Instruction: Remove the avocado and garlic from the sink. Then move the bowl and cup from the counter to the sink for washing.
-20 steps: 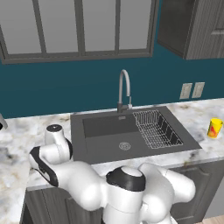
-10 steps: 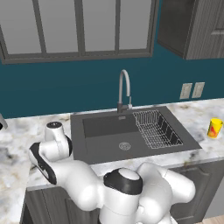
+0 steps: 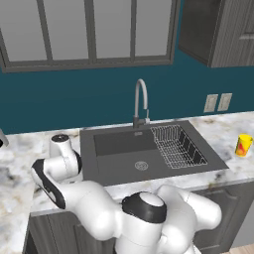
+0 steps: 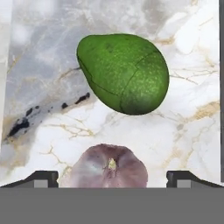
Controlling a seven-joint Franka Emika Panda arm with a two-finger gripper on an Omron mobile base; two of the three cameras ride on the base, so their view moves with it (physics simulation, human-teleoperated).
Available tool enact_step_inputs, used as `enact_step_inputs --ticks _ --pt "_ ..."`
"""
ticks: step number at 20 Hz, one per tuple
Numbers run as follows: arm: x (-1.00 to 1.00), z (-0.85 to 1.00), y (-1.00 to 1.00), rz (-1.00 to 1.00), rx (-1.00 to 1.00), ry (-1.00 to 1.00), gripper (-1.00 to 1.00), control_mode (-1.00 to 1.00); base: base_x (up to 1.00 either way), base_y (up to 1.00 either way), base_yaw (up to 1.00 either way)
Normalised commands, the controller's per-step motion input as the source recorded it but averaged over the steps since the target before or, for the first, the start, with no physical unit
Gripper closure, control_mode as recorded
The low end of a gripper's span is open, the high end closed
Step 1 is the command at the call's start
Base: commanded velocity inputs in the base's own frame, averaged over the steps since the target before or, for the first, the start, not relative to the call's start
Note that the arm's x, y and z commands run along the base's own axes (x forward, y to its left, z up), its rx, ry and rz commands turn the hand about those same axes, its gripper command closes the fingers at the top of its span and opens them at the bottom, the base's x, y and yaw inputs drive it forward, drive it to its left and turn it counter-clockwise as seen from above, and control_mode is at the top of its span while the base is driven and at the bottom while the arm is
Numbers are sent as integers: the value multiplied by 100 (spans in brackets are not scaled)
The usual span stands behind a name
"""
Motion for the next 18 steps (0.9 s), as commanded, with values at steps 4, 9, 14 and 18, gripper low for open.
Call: enact_step_inputs --ticks 4,9,14,18 --pt "-13 35 -7 -2 3 0 -100 -100 0 0 0" --pt "-14 35 -23 -2 4 0 -100 -100 0 0 0" --pt "-16 33 -34 0 6 0 -100 -100 0 0 0" --pt "-19 28 -40 0 4 0 -100 -100 0 0 0"
